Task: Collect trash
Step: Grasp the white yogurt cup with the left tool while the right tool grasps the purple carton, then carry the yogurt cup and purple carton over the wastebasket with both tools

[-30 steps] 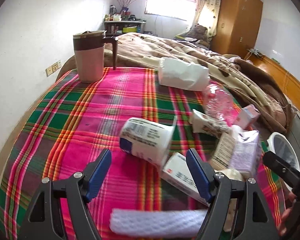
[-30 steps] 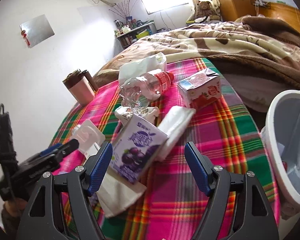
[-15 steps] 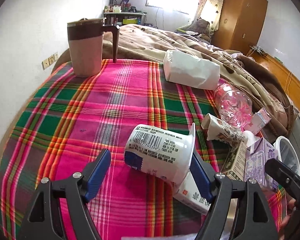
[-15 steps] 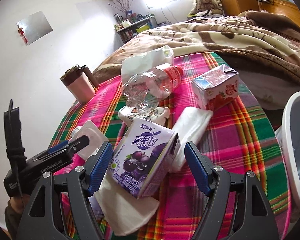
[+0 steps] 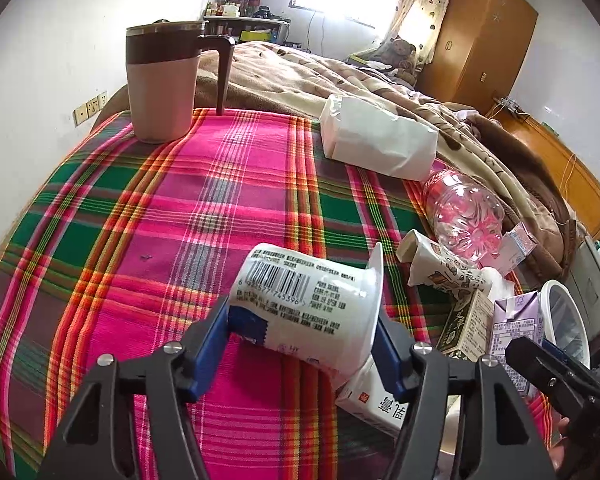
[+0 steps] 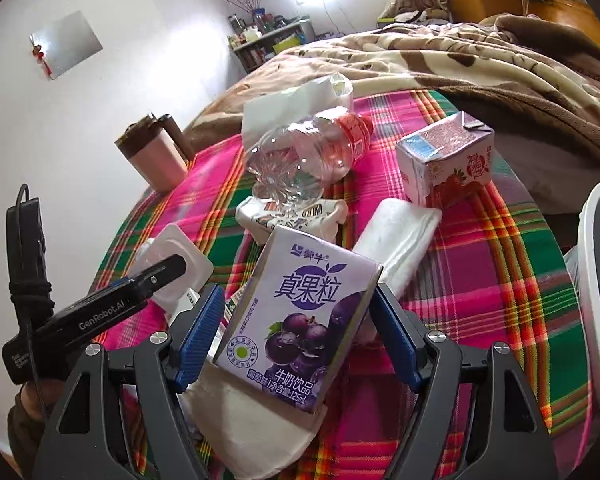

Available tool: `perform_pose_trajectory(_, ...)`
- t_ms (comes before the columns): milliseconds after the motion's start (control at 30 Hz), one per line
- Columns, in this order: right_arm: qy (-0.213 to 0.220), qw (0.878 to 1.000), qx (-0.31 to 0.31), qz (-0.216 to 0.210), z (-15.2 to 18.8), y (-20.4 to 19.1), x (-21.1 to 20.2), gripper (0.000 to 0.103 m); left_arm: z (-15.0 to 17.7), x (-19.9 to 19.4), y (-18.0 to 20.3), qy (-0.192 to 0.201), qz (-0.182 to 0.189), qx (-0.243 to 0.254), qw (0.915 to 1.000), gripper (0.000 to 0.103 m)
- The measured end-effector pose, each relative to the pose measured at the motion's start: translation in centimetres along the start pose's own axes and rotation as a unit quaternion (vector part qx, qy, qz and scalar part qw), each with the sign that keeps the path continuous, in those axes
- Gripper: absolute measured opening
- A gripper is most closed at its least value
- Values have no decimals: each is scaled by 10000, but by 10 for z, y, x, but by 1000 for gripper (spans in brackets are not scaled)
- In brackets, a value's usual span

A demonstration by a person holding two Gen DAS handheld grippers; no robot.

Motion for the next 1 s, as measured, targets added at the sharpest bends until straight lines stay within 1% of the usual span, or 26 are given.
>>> perform_pose_trajectory(67, 69, 9999, -52, 66, -1, 0, -3, 75, 1, -1, 0, 2, 3, -11, 10000, 66)
perform_pose_trajectory(100, 80, 9999, -67, 89, -1, 0, -4, 70, 1, -2, 0, 14, 4, -14, 10000, 66)
perform_pose_trajectory(133, 74, 9999, -70, 114, 0, 1, -4, 68, 2, -3, 1, 26, 14, -17, 10000, 66)
perform_pose_trajectory(233, 88, 9999, -79, 118, 2, 2, -6, 64, 3, -9, 5, 103, 37, 34, 9999, 66)
perform_pose_trajectory(300, 133, 9998, -74, 117, 2, 3, -8, 63, 4, -14, 7, 156, 32, 69, 9998, 66)
perform_pose_trajectory(667, 281, 9996, -8, 90, 3, 7, -21, 61, 13, -39, 22, 307, 162, 177, 9992, 66)
perform_pose_trajectory(867, 435, 9990, 2, 114, 2, 13, -38, 61, 19, -52, 37, 383, 280, 242, 9986, 66)
perform_pose_trajectory(1000, 533, 9984, 32, 181, 2, 21, -50, 62, 26, -63, 51, 431, 374, 376, 9977, 66)
Point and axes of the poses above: each gripper's, at about its wrist camera, not at the fingertips, and x roughly the way its jaws point, y to its right, z to its underside, the point moved 10 cm from there along x, roughly the way its jaws point, and after that the axes turned 15 degrees about -x, right-handed, at the moved point
